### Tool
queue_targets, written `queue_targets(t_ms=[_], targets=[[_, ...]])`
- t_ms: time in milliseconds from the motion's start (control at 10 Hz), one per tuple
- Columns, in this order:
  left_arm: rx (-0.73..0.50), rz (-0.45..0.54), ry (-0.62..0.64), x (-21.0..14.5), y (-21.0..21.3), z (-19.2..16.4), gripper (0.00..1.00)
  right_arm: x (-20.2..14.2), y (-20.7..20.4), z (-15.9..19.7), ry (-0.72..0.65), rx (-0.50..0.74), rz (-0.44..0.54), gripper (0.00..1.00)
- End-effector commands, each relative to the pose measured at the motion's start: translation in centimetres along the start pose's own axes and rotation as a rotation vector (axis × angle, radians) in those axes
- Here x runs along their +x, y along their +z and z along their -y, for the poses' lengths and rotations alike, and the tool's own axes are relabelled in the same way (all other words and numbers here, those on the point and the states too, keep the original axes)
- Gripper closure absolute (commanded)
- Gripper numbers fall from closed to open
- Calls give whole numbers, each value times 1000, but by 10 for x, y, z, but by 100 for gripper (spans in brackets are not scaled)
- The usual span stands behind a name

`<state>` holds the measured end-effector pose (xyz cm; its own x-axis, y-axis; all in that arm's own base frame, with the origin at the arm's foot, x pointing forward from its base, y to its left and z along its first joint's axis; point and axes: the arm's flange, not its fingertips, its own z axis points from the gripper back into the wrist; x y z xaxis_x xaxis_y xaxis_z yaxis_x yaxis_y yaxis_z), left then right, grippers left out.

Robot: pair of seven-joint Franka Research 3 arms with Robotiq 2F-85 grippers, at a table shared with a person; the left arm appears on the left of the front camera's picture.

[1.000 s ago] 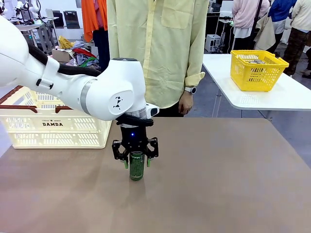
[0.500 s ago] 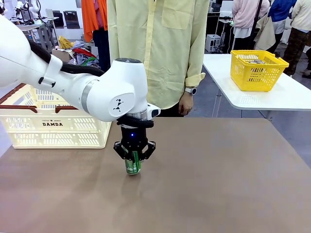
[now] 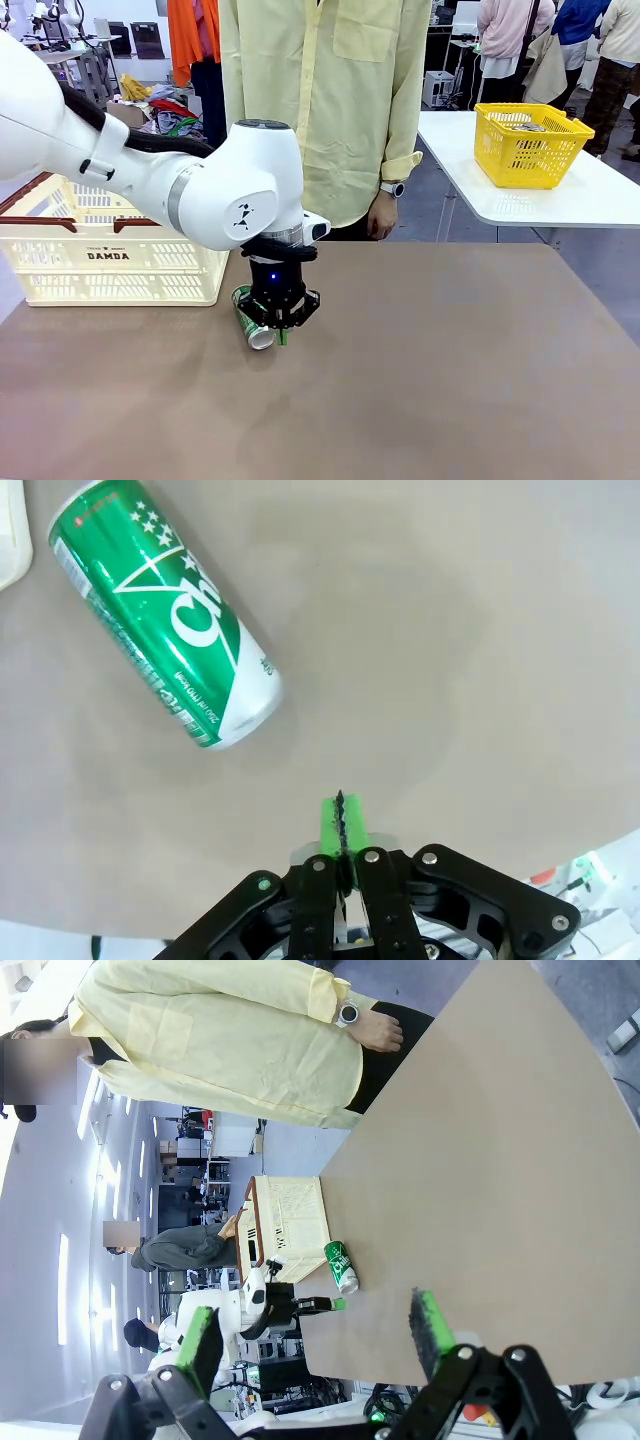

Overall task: Place the drinks into the Shopping basket.
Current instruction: Pick up one drink and place it into the Shopping basket.

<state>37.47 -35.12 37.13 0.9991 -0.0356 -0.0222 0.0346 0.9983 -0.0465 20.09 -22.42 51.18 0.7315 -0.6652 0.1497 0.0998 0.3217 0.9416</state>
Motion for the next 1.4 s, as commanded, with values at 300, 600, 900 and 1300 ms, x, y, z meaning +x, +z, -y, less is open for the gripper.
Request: queue_targets(t_ms=[300,600,900,1300], targets=[[-259,123,-96,-28,174,-80,0,1,1,-2,14,16,2,0],[-365,118,-33,-44,233,-251,0,1,1,-2,14,16,2,0],[-559,203,134,-95,216,-387,0,1,1,-2,14,16,2,0],[-670,272,224,-139,177,-453,0,1,1,-2,14,16,2,0]])
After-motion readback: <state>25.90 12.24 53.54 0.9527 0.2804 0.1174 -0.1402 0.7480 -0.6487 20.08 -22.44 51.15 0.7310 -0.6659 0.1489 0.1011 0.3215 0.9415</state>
